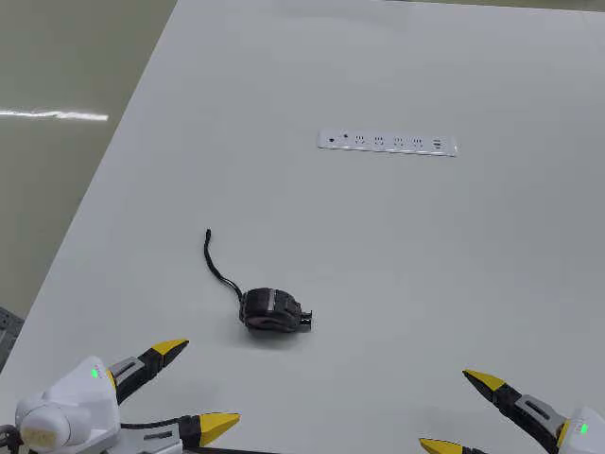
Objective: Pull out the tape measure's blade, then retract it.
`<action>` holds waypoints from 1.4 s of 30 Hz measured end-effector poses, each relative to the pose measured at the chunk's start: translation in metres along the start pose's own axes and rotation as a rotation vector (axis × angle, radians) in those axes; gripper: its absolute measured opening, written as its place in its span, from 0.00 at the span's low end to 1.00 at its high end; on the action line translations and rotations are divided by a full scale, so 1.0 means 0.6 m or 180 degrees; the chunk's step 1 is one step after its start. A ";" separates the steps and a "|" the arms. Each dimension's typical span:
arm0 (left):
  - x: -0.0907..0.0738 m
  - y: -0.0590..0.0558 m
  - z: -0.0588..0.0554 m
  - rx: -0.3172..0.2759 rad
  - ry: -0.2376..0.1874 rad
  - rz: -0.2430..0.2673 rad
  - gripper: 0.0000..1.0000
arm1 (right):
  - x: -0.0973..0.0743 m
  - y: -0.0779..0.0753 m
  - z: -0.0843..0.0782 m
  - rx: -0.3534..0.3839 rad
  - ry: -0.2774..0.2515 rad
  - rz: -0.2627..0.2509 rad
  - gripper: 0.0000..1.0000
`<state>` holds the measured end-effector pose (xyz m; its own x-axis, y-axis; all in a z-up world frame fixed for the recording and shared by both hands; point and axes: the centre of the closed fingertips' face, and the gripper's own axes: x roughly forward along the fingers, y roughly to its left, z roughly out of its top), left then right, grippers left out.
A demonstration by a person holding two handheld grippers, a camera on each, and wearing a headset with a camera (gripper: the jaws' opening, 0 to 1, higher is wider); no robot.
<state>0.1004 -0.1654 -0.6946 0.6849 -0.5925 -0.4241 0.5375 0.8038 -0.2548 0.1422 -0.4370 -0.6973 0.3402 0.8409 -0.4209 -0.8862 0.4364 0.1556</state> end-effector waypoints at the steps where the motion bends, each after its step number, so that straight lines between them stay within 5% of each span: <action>1: 0.002 0.000 0.000 0.0012 0.0010 -0.0002 0.78 | 0.000 0.000 0.000 -0.0004 -0.0002 0.0009 0.66; 42: 0.065 0.018 0.014 0.0478 0.0240 -0.0246 0.74 | 0.057 -0.003 0.017 -0.0167 0.0001 0.0324 0.62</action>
<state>0.1371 -0.1802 -0.7069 0.6029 -0.6419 -0.4738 0.6583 0.7357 -0.1591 0.1587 -0.4059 -0.7032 0.2477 0.8799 -0.4055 -0.9314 0.3315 0.1505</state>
